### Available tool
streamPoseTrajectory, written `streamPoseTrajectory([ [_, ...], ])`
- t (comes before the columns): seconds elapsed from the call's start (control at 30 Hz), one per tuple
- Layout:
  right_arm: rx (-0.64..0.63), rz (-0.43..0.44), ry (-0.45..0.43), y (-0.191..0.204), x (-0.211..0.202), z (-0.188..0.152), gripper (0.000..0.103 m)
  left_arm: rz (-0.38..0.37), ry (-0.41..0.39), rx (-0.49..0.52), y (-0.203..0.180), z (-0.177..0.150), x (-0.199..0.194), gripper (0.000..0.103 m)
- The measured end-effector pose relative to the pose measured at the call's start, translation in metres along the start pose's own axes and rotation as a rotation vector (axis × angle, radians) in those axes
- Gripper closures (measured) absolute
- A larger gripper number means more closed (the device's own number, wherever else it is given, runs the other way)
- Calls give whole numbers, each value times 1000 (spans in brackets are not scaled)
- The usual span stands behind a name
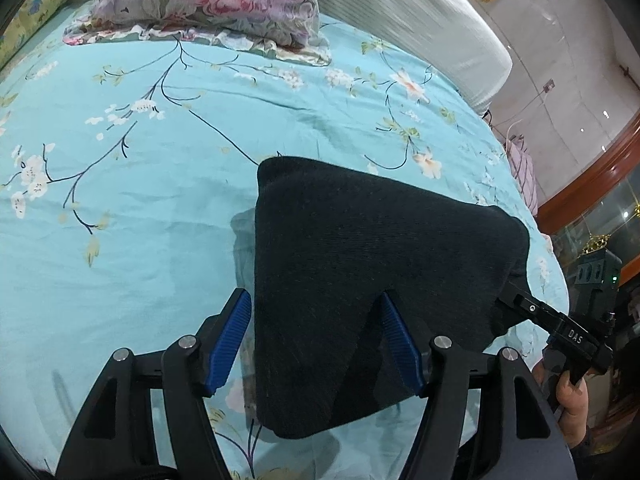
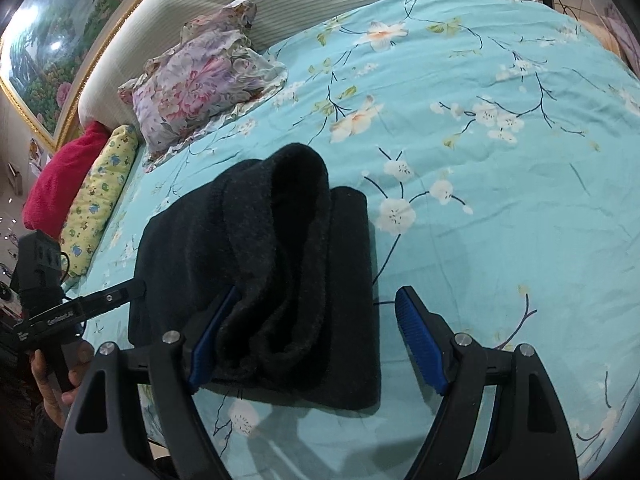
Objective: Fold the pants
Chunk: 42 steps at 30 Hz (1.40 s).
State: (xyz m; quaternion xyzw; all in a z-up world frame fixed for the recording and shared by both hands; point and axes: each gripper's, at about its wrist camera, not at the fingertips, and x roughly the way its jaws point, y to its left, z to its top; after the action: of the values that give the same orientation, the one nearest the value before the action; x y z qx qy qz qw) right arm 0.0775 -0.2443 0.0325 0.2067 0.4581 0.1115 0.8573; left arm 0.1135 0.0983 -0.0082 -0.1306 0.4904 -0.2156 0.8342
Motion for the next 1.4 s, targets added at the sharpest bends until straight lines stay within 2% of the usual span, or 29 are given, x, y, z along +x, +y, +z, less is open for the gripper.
streamPoseTrajectory([
  [0.6, 35, 86, 22, -8, 5, 0, 23, -41, 39, -48, 15, 1, 21, 28],
  [1.03, 48, 98, 33, -6, 7, 5, 22, -69, 33, -40, 13, 2, 11, 29],
  [1.2, 41, 99, 54, -4, 11, 0, 22, -76, 52, -47, 14, -1, 19, 28],
  [1.4, 92, 167, 51, -17, 14, -6, 22, -118, 58, -84, 19, -2, 32, 29],
])
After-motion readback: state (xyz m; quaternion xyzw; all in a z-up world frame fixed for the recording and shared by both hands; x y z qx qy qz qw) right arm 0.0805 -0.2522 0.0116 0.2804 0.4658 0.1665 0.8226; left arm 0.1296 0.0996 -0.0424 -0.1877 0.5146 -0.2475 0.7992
